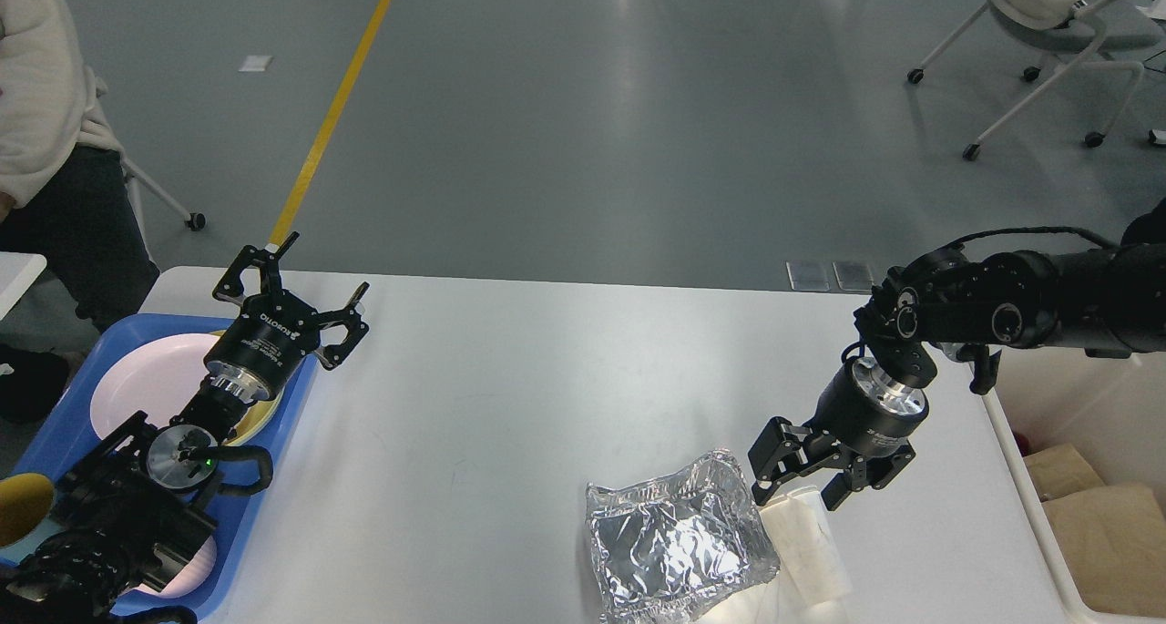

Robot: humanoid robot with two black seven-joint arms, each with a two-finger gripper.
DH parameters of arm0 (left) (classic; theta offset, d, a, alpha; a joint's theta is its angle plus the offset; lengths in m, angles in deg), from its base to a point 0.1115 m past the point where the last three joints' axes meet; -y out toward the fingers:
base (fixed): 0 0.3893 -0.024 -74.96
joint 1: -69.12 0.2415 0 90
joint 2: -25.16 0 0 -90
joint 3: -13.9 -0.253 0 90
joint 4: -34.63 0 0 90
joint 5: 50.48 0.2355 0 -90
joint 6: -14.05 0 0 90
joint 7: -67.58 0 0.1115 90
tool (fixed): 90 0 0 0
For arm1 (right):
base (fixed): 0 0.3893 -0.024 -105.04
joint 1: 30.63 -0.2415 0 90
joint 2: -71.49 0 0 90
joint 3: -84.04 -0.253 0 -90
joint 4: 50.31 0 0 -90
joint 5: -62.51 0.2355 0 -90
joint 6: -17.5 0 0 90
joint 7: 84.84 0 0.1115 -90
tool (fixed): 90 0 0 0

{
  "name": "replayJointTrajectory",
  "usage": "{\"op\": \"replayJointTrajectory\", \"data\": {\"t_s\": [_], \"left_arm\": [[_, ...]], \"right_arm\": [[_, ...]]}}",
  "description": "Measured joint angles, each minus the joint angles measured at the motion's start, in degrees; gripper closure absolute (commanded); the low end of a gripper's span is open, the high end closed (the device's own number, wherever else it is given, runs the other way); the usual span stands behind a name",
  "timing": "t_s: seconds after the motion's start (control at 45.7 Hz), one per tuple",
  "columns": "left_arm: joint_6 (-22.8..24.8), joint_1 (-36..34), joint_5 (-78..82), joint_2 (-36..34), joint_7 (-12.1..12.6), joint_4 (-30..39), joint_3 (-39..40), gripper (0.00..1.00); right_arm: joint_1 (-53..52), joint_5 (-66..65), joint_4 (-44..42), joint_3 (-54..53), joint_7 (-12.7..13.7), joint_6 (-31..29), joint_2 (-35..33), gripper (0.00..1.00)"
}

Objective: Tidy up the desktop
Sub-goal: 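Lower the right gripper onto the white paper cup and close on it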

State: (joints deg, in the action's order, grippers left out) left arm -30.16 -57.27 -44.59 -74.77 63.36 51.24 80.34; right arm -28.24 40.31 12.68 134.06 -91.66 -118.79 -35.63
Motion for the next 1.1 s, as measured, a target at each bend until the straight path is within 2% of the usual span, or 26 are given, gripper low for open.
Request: {"op": "replayJointTrajectory", "data": {"t_s": [0.394, 1.095], "left_arm": [[0.0, 0.0, 0.0, 0.01, 0.0, 0.0, 0.0, 0.03], [0.0, 0.0, 0.0, 0.02, 0.0, 0.0, 0.0, 0.03]], "right_arm": [[8.63, 0.15, -7.26, -2.82, -0.11, 0.67, -0.36, 0.17], [16.78, 0.14, -15.61, -3.64, -0.21, 0.61, -0.9, 0.18]]}}
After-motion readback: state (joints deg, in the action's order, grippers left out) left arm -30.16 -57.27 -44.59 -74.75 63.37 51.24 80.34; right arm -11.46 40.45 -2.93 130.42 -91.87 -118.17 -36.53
